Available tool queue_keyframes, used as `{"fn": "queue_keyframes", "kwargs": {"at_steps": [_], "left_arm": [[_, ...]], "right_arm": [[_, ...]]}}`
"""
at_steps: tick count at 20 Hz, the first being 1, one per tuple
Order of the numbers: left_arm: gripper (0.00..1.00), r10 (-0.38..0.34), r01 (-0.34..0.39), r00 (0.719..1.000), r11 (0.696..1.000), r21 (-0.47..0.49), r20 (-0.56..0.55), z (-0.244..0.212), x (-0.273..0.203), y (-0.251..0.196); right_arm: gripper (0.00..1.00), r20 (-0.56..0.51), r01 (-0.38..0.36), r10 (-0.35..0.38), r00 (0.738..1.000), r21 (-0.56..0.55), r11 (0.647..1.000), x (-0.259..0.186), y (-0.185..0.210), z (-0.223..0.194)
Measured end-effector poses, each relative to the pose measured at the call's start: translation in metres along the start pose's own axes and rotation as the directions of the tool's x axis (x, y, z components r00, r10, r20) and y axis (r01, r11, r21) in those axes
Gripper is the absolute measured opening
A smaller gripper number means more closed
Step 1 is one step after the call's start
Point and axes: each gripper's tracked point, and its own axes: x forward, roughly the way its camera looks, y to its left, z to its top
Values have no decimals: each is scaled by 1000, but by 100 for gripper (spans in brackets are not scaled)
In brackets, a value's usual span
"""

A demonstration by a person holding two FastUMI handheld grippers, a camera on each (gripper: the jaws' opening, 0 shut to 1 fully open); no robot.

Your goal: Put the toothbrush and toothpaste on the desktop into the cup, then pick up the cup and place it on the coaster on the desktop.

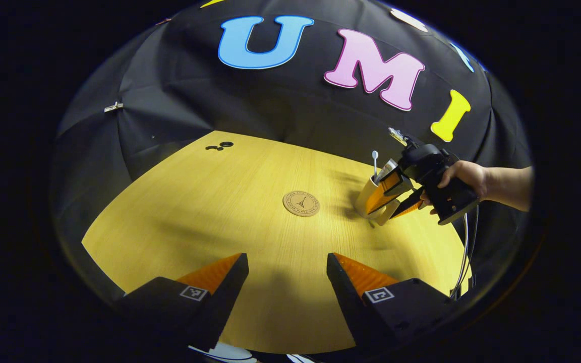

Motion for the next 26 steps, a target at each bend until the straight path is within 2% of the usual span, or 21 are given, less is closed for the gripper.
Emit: {"fn": "queue_keyframes", "kwargs": {"at_steps": [1,3,4,5,6,8,10,13,14,17,18,19,26], "left_arm": [[97,-3,3,1000,1000,0,-1,1,1,-1],[97,-8,8,1000,1000,0,-11,0,1,-2],[97,-7,7,1000,1000,3,-17,1,1,-2],[97,-7,7,1000,1000,7,-20,1,1,-2],[97,-5,5,1000,1000,12,-21,2,0,-2],[97,-6,7,1000,1000,20,-19,5,-3,-2],[97,-1,2,1000,1000,30,-20,7,-5,-1],[96,5,-4,1000,999,33,-21,8,-5,0],[97,6,-6,1000,999,32,-22,7,-6,1],[97,4,-4,1000,1000,23,-25,6,-6,2],[97,4,-4,1000,1000,22,-26,4,-7,2],[97,5,-5,1000,1000,23,-28,3,-7,3],[97,-2,3,1000,1000,15,-30,1,-11,8]], "right_arm": [[93,7,1,-1,1000,6,1000,0,1,2],[63,29,27,-26,999,-10,1000,1,0,6],[72,42,46,-44,998,-28,999,1,-2,7],[70,50,63,-60,997,-42,997,1,-3,8],[67,53,84,-81,995,-55,995,1,-4,7],[54,63,115,-110,992,-76,990,1,-6,6],[26,77,137,-130,988,-90,987,-2,-8,7],[29,91,158,-147,985,-132,979,-5,-7,7],[26,94,163,-150,984,-151,975,-6,-5,6],[25,95,151,-134,986,-206,967,-7,9,0],[19,98,143,-125,987,-205,968,-7,13,0],[25,101,137,-118,988,-200,970,-9,17,1],[25,142,105,-76,987,-205,973,-26,52,19]]}}
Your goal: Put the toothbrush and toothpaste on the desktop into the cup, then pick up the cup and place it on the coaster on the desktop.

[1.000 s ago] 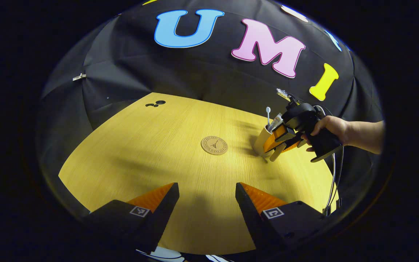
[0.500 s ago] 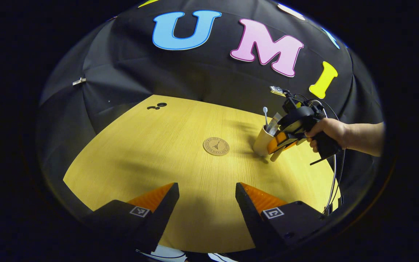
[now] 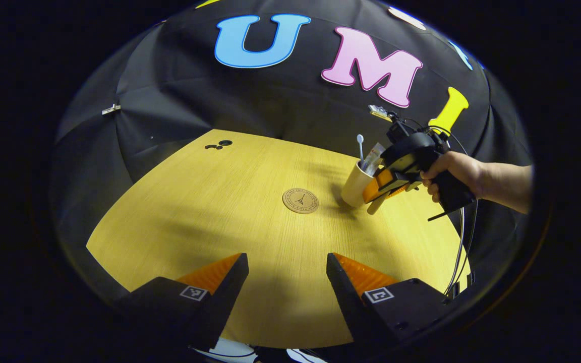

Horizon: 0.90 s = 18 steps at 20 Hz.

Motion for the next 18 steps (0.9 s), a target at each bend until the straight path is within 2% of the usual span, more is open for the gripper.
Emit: {"fn": "queue_keyframes", "kwargs": {"at_steps": [4,11,18], "left_arm": [[97,-3,3,1000,1000,2,1,0,-2,5],[97,4,-4,1000,1000,-3,-3,-4,-9,25],[97,43,-43,999,998,-36,-15,-13,-20,50]], "right_arm": [[26,35,-37,37,999,-17,999,-6,29,16],[25,17,-80,82,997,-71,994,-4,84,22],[25,-32,-101,98,995,-121,988,32,136,24]]}}
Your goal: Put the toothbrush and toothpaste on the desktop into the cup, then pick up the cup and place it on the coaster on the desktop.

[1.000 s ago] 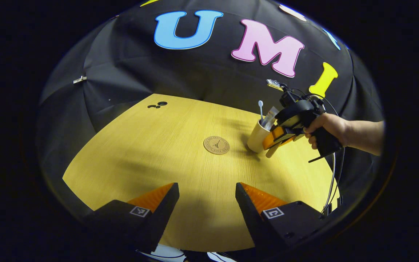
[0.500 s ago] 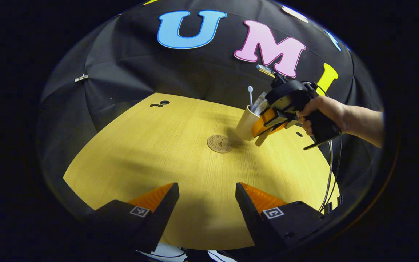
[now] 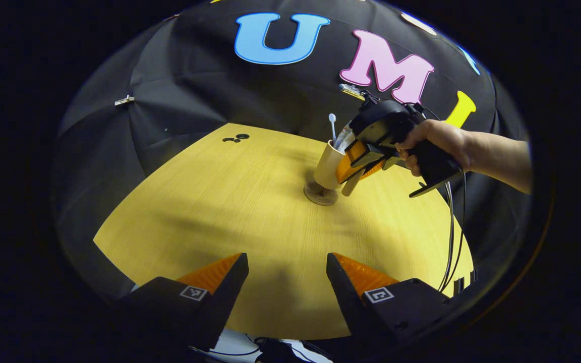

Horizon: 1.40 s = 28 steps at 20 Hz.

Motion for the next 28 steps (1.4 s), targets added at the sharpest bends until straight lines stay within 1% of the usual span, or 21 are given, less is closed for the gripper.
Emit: {"fn": "queue_keyframes", "kwargs": {"at_steps": [2,5,9,12,14,15,16,17,18,19,20,21,24,26,28], "left_arm": [[97,10,-10,1000,1000,-9,3,1,-2,5],[97,25,-25,1000,1000,-16,3,-1,-4,12],[96,24,-24,1000,1000,-14,-8,-6,-3,11],[97,21,-21,1000,1000,-7,-9,-6,-2,8],[97,20,-20,1000,1000,-1,-9,-5,-2,7],[97,19,-19,1000,1000,1,-6,-5,-3,6],[97,17,-17,1000,1000,3,-3,-4,-3,5],[97,16,-16,1000,1000,5,0,-3,-3,4],[97,15,-15,1000,1000,6,3,-1,-4,3],[97,12,-12,1000,1000,9,7,0,-3,2],[97,10,-10,1000,1000,13,8,1,-3,1],[97,11,-11,1000,1000,18,7,1,-3,1],[97,-1,1,1000,999,33,26,7,-6,-5],[97,-16,14,999,999,41,44,14,-7,-10],[97,-27,24,998,999,43,63,23,-9,-13]], "right_arm": [[25,-28,5,-6,1000,-16,1000,8,5,-6],[25,-40,28,-30,999,-37,999,7,-2,-12],[25,-70,32,-33,997,-20,999,15,-1,-15],[25,-66,42,-44,997,-30,999,16,1,-17],[27,-73,23,-25,997,-25,999,16,6,-19],[23,-77,0,-1,997,-14,1000,17,10,-20],[24,-74,-6,5,997,-9,1000,14,11,-22],[28,-76,-12,12,997,-3,1000,13,12,-24],[51,-76,-20,21,997,5,1000,10,13,-26],[45,-71,-35,36,997,15,999,7,16,-27],[56,-62,-56,58,996,25,998,3,20,-28],[64,-51,-78,80,995,31,996,-3,26,-27],[100,11,-104,103,995,36,994,-30,33,-22],[99,79,-112,110,991,35,993,-53,36,-16],[99,169,-108,100,980,38,993,-81,36,-6]]}}
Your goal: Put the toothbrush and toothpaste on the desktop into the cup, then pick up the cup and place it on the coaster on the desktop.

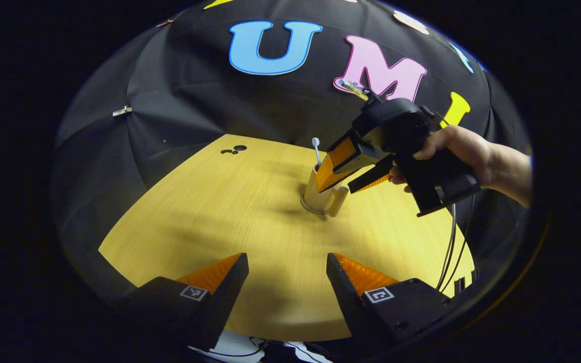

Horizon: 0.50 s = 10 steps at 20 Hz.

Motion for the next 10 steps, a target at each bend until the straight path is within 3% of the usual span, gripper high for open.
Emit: {"fn": "queue_keyframes", "kwargs": {"at_steps": [4,6,10], "left_arm": [[97,-2,2,997,1000,6,76,30,-3,-6],[97,-14,13,992,1000,5,128,50,-9,-13],[98,-53,50,972,999,16,227,89,-28,-34]], "right_arm": [[99,217,2,-4,976,10,1000,-66,0,26],[98,325,-10,-1,946,33,999,-99,-3,33],[98,491,53,-86,867,80,995,-163,-32,29]]}}
